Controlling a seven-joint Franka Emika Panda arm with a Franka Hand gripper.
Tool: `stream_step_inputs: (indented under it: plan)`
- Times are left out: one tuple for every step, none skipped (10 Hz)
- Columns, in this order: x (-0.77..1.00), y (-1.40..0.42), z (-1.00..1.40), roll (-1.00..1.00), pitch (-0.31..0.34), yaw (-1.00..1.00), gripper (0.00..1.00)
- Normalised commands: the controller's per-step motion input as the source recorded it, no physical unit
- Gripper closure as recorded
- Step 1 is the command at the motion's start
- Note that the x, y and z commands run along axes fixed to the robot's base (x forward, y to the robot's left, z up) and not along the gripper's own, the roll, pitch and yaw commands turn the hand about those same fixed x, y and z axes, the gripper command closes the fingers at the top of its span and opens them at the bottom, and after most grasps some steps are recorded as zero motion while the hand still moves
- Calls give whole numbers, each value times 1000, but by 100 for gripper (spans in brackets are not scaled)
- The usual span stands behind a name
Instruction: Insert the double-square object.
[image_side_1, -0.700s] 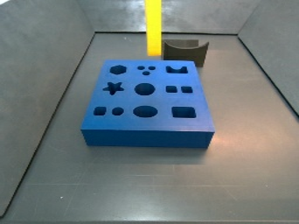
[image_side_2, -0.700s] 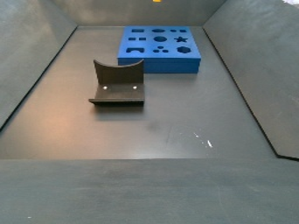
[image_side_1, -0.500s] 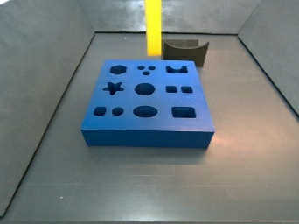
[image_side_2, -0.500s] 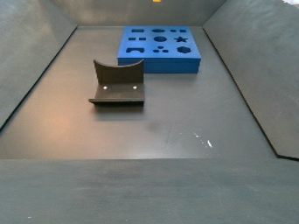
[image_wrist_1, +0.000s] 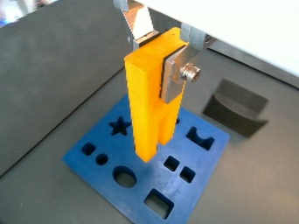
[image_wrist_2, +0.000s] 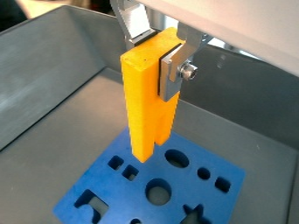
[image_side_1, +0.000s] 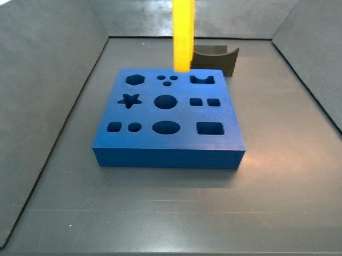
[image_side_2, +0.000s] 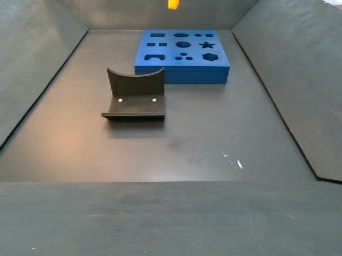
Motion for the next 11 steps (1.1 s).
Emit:
stream_step_inputs:
  plan:
    - [306, 109, -266, 7, 137, -649, 100]
    - [297, 137, -309, 17, 87, -706, 100]
    - [257, 166, -366, 37, 104, -714, 100]
    - [237, 166, -357, 33, 107, -723, 100]
    - [194, 97, -314, 53, 116, -726, 100]
    - [186, 43, -294, 79, 64, -760, 100]
    - [183, 0, -269, 94, 21, -786, 100]
    - [189, 0, -271, 104, 0, -811, 100]
    - [194, 0, -269, 101, 0, -823, 100]
    - [200, 0, -269, 99, 0, -837, 100]
    - [180, 0, -251, 87, 0, -863, 100]
